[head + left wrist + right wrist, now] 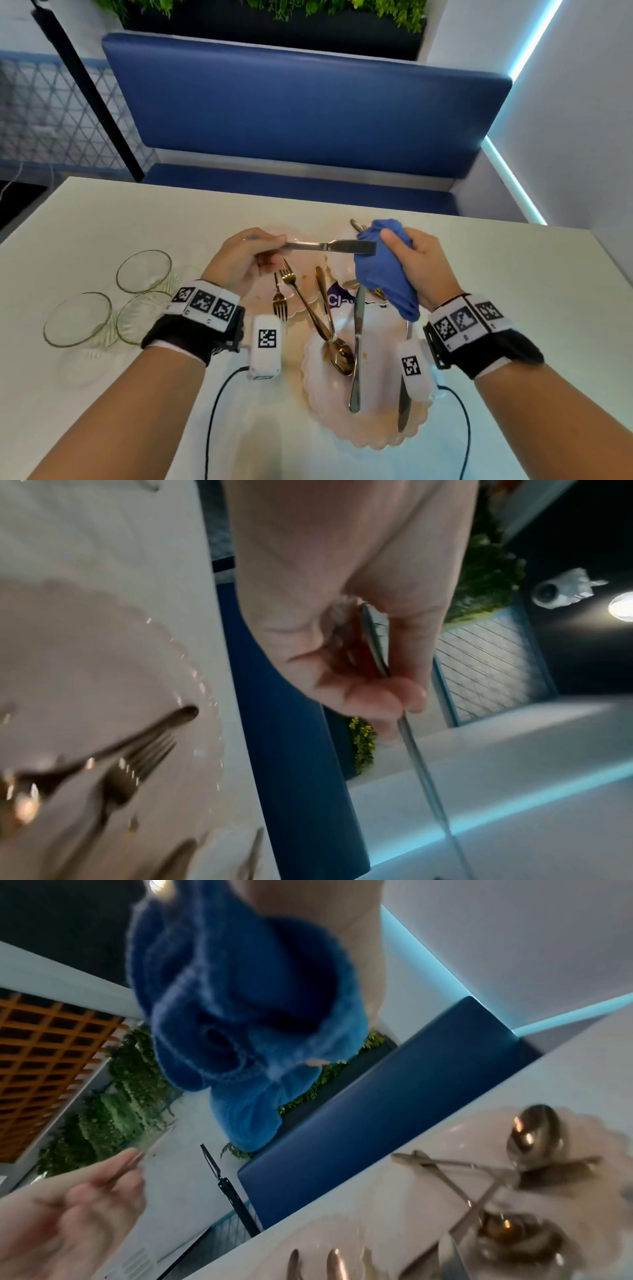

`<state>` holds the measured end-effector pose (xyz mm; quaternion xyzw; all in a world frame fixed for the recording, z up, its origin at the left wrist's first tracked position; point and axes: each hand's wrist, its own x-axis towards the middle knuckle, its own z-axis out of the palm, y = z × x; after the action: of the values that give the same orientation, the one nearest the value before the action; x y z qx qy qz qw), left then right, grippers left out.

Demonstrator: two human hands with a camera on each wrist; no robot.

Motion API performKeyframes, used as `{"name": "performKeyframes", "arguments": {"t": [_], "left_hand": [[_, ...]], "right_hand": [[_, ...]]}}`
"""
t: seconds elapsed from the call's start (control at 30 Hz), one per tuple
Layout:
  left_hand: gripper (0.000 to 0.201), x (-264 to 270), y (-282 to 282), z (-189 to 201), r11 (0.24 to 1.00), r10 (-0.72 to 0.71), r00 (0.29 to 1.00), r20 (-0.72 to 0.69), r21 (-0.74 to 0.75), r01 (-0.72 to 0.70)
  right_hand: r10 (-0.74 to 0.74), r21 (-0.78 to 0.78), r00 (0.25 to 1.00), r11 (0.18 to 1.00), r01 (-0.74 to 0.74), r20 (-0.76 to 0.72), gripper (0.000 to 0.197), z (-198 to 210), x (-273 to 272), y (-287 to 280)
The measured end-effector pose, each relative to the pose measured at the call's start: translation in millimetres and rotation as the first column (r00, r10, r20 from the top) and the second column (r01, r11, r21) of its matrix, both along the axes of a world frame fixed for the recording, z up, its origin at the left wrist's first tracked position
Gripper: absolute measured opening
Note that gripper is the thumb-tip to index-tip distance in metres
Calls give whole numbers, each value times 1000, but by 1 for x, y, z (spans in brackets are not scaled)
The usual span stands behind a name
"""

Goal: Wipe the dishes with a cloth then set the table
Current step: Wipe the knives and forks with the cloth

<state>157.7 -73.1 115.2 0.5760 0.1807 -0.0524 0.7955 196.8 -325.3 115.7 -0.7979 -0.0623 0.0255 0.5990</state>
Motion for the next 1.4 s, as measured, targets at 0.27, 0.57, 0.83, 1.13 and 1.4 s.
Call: {"name": "performKeyframes", "arguments": {"t": [0.27, 0.57, 0.83, 1.13, 1.4], "left_hand": [[29, -31, -16, 16, 831, -342, 935, -94, 434, 348], [30, -43, -55, -4, 890, -218, 973, -76, 395, 230], [32, -41, -95, -16, 927, -192, 976, -100, 307, 214], [33, -44, -70, -9, 836, -78, 984, -160, -549, -23], [28, -32, -48, -15, 990, -55, 998, 16, 134, 53]], "right_hand": [[-315, 1, 946, 949, 316, 82, 30, -5, 16, 1], [108, 529, 915, 839, 127, -389, 39, -26, 0, 9], [108, 543, 919, 830, 126, -378, 26, -27, -27, 47], [305, 285, 916, 931, -229, -261, 20, -31, -45, 60], [404, -95, 907, 905, -415, -116, 27, -34, -54, 77]]}}
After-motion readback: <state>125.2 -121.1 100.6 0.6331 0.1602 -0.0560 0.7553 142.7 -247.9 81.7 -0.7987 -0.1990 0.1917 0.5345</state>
